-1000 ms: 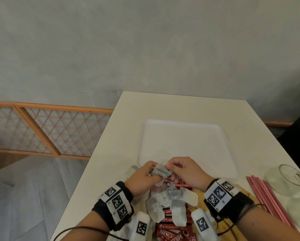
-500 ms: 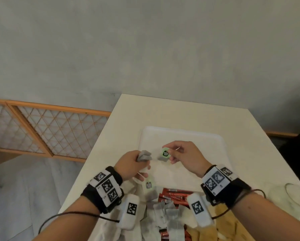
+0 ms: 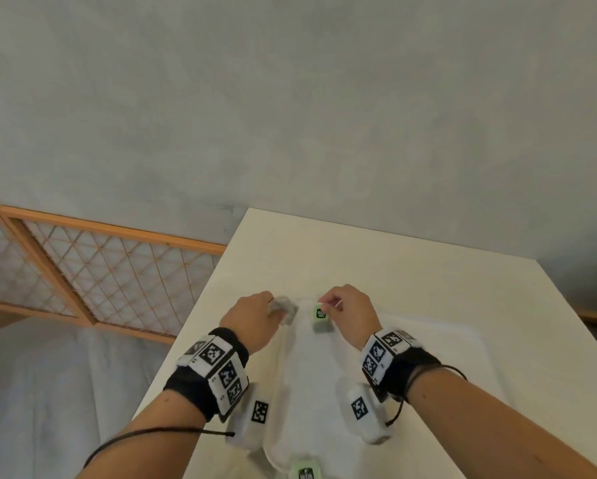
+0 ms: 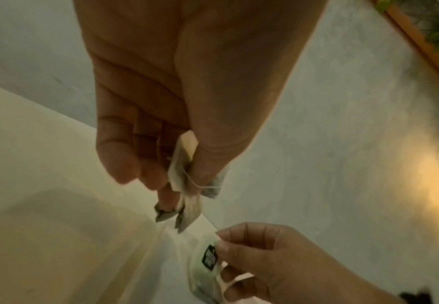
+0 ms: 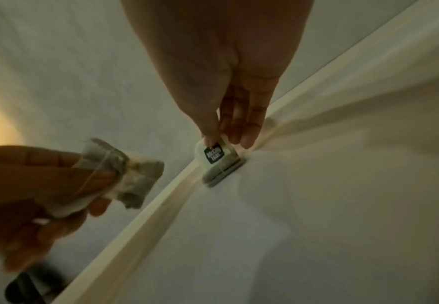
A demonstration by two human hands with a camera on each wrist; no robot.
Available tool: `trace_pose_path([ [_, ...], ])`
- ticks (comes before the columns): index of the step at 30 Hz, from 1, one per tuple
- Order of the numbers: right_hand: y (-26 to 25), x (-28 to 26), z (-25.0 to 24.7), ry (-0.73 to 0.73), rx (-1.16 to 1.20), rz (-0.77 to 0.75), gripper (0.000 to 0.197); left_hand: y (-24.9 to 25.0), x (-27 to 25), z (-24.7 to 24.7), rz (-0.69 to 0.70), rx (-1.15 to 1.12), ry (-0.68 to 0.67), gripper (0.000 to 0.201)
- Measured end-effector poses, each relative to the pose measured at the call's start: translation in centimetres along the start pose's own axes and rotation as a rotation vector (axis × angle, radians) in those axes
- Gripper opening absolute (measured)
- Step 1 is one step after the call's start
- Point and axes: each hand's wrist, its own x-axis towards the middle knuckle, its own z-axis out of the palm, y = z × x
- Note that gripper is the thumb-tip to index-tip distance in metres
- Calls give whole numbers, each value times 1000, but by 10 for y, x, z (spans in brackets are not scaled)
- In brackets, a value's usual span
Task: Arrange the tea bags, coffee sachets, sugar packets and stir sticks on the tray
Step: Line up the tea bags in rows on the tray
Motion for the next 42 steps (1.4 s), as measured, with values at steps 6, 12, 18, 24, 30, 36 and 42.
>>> trace_pose_path([
  [6,-2,37,17,59,65,-26,8,-13,9,7,-17,-56,-5,23],
  [12,-2,43,15,52,62,16,10,-7,5,4,12,-175,26,27],
  [18,-21,-8,-11,-111,406,-40,17,11,-1,4,42,-205,27,30],
  [24,-22,-41,-24,-206,572,-120,18,37,-12,10,-15,-577,-3,27],
  [30,-19,-57,-25,-98,603,7,18,54,-34,11,-56,-911,-64,19],
  [36,-25,-69,-36,-14,533,97,15,56,-46,12,-74,-947,-77,17],
  [42,-29,-77,-41,85,304,94,15,50,-49,14,-118,-877,7,18],
])
